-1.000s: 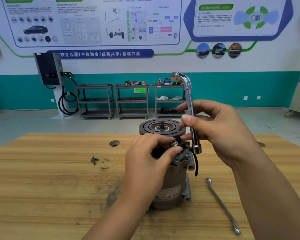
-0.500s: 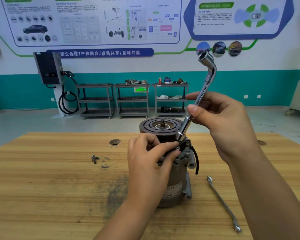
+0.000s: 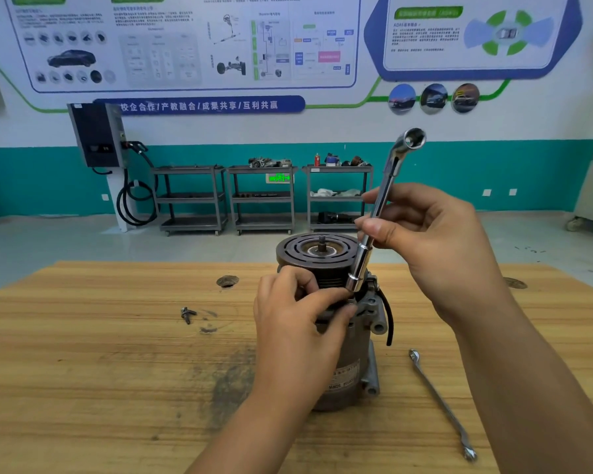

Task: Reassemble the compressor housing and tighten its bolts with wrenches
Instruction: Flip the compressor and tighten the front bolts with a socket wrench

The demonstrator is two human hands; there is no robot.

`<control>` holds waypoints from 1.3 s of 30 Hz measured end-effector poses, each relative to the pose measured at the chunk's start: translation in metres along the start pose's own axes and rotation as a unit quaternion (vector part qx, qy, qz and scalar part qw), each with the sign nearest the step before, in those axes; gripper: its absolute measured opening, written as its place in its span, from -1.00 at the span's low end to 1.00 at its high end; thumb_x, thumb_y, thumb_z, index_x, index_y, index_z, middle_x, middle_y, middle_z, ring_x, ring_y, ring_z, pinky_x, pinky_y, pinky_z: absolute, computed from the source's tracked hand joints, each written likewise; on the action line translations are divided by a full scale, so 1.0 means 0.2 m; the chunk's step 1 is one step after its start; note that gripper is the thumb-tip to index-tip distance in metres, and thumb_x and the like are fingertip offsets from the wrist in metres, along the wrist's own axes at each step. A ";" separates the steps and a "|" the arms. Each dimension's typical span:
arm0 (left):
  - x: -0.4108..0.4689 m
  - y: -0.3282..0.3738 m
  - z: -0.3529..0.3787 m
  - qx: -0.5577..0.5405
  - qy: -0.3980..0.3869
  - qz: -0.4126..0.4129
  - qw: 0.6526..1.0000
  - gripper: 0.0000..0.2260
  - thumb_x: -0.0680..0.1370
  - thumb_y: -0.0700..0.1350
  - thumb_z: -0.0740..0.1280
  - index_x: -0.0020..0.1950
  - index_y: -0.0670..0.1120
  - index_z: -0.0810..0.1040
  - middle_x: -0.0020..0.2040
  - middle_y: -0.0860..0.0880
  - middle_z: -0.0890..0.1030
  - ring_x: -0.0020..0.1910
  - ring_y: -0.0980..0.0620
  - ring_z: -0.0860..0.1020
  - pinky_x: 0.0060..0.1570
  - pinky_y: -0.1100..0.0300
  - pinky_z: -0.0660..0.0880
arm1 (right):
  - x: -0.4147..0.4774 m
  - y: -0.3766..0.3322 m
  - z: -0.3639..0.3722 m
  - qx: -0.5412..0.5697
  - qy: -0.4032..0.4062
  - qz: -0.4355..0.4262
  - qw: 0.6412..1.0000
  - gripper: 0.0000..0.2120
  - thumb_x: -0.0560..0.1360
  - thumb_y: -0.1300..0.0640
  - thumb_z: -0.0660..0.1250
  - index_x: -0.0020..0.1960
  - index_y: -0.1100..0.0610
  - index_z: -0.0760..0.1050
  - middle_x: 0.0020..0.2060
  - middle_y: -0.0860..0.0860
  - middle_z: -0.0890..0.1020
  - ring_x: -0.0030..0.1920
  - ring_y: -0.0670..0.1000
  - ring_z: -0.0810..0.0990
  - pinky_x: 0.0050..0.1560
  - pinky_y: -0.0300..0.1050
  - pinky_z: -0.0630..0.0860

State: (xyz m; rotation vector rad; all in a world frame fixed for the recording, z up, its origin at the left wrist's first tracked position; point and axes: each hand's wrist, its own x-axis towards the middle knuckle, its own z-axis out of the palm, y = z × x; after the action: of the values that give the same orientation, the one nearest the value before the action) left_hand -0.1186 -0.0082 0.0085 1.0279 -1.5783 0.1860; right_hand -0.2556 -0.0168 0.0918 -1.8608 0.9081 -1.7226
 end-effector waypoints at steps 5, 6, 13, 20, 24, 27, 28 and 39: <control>-0.02 0.02 0.00 -0.018 -0.004 -0.044 0.999 -0.81 0.34 0.07 0.43 -0.10 0.05 0.67 -0.14 0.18 0.36 -0.05 0.15 0.25 -0.02 0.15 0.33 | 0.00 -0.01 0.00 -0.014 -0.027 0.005 1.000 -0.74 0.41 0.30 0.39 -0.14 -0.08 0.55 -0.23 -0.03 0.69 -0.14 -0.07 0.67 -0.04 -0.18 0.61; -0.03 0.03 0.01 -0.019 -0.003 -0.052 0.998 -0.81 0.34 0.09 0.44 -0.10 0.07 0.67 -0.14 0.19 0.37 -0.05 0.16 0.25 -0.01 0.13 0.32 | 0.00 -0.01 -0.01 -0.015 -0.032 0.005 0.999 -0.74 0.42 0.30 0.39 -0.13 -0.08 0.55 -0.22 -0.05 0.69 -0.14 -0.09 0.67 -0.04 -0.21 0.60; -0.04 0.03 0.02 -0.026 0.013 -0.087 0.996 -0.80 0.33 0.10 0.51 -0.11 0.10 0.62 -0.10 0.22 0.39 -0.01 0.19 0.24 0.02 0.23 0.23 | 0.00 -0.02 -0.01 -0.020 -0.045 -0.006 0.999 -0.76 0.46 0.30 0.34 -0.04 -0.04 0.51 -0.22 -0.11 0.70 -0.17 -0.15 0.67 -0.24 -0.39 0.49; -0.05 0.03 0.04 -0.024 0.026 -0.112 0.993 -0.84 0.31 0.11 0.52 -0.21 0.10 0.63 -0.14 0.18 0.39 0.00 0.14 0.23 -0.07 0.18 0.11 | -0.02 -0.02 0.00 -0.021 -0.064 -0.012 0.998 -0.75 0.47 0.31 0.31 -0.05 -0.04 0.49 -0.23 -0.13 0.69 -0.17 -0.18 0.66 -0.27 -0.46 0.44; -0.06 0.02 0.05 -0.029 0.031 -0.109 0.993 -0.86 0.31 0.09 0.52 -0.22 0.10 0.64 -0.14 0.21 0.37 -0.02 0.17 0.20 0.04 0.29 0.18 | -0.02 -0.02 0.01 -0.036 -0.072 -0.011 0.997 -0.76 0.49 0.30 0.30 -0.05 -0.05 0.49 -0.22 -0.13 0.69 -0.16 -0.19 0.65 -0.24 -0.46 0.44; -0.07 0.02 0.05 -0.033 0.038 -0.112 0.992 -0.86 0.31 0.12 0.48 -0.24 0.11 0.63 -0.14 0.22 0.36 -0.02 0.17 0.20 0.05 0.29 0.19 | -0.01 -0.01 0.01 -0.044 -0.075 -0.009 0.996 -0.75 0.50 0.30 0.28 -0.03 -0.05 0.50 -0.23 -0.13 0.69 -0.16 -0.23 0.64 -0.26 -0.49 0.41; -0.07 0.03 0.06 -0.034 0.041 -0.113 0.992 -0.86 0.30 0.13 0.44 -0.24 0.11 0.63 -0.15 0.23 0.36 -0.02 0.18 0.20 0.04 0.29 0.19 | -0.01 -0.01 0.01 -0.045 -0.076 -0.008 0.996 -0.75 0.50 0.30 0.28 -0.02 -0.05 0.51 -0.24 -0.13 0.69 -0.16 -0.23 0.64 -0.27 -0.50 0.41; -0.07 0.02 0.05 -0.035 0.030 -0.111 0.993 -0.81 0.31 0.18 0.39 -0.20 0.12 0.55 -0.09 0.24 0.38 0.01 0.17 0.24 0.00 0.18 0.26 | -0.02 0.01 0.04 -0.091 -0.108 0.006 0.990 -0.73 0.57 0.24 0.18 0.05 -0.13 0.45 -0.17 -0.20 0.68 0.05 -0.25 0.57 0.25 -0.13 0.39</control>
State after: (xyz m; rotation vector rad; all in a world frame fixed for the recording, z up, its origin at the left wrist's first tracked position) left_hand -0.1290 -0.0045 -0.0039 1.1230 -1.3953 0.0097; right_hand -0.2472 -0.0159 0.0872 -2.1053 1.0152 -1.4363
